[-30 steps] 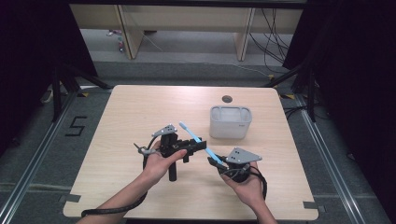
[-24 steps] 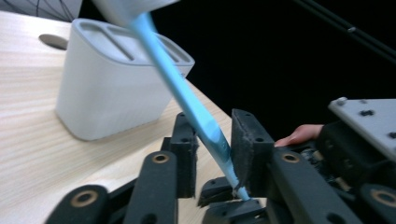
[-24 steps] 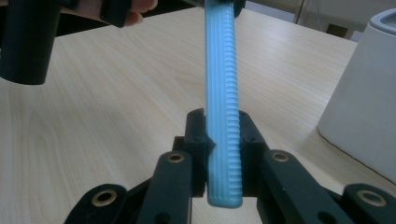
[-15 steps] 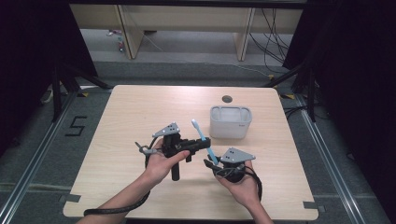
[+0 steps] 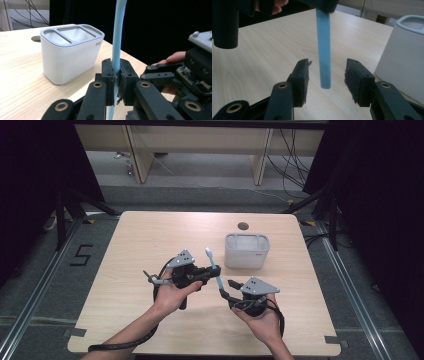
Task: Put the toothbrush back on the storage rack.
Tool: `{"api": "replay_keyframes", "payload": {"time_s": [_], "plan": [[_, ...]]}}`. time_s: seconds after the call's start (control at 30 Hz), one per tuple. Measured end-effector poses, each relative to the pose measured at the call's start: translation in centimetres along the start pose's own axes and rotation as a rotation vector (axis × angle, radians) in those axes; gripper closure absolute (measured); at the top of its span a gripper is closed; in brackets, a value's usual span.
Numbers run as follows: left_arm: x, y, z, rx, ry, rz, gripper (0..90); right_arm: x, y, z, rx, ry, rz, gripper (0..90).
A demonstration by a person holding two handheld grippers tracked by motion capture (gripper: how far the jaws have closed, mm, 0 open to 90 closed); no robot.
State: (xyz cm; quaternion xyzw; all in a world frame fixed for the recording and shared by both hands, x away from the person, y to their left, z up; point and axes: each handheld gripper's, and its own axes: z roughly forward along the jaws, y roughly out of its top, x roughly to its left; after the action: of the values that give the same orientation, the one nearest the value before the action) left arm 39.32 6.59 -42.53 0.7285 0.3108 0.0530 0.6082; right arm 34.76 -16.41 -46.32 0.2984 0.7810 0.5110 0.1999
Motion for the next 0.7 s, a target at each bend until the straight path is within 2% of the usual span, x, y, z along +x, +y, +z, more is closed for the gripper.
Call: {"api": "replay_keyframes", "payload": {"time_s": [0.13,0.17,0.23,0.37,0.47,0.5,0.53,0.57,0.63,0.7], "plan": [[-0.2,-0.1,0.2,0.011,0.0,0.002,83.3,0.3,0.5,0.2,0.01,0.0,0.016,54.8],[-0.2,-0.2,0.2,0.013,-0.001,0.0,83.3,0.2,0.5,0.4,-0.004,-0.009,-0.01,55.4],[-0.2,-0.2,0.2,0.018,0.001,0.005,83.3,0.2,0.6,0.6,-0.011,0.001,-0.002,56.3],[-0.4,-0.2,0.3,0.016,0.001,0.005,83.3,0.4,0.8,0.8,-0.008,-0.01,-0.002,59.7],[-0.5,-0.3,0.4,0.015,-0.002,0.004,83.3,0.4,1.1,0.9,-0.006,-0.013,-0.015,62.8],[-0.5,-0.3,0.5,0.016,-0.003,0.006,83.3,0.3,1.1,1.0,-0.022,-0.02,-0.036,65.0],[-0.6,-0.3,0.5,0.015,-0.004,0.007,83.3,0.3,1.1,1.0,-0.022,-0.02,-0.036,65.0],[-0.6,-0.4,0.5,0.017,-0.004,0.008,83.3,0.4,1.1,1.1,-0.009,-0.001,-0.012,66.3],[-0.6,-0.4,0.6,0.016,-0.003,0.009,83.3,0.4,1.1,1.1,-0.005,-0.007,-0.016,68.1],[-0.7,-0.5,0.7,0.014,-0.005,0.007,83.3,0.4,1.2,1.1,-0.012,-0.034,-0.036,70.6]]}}
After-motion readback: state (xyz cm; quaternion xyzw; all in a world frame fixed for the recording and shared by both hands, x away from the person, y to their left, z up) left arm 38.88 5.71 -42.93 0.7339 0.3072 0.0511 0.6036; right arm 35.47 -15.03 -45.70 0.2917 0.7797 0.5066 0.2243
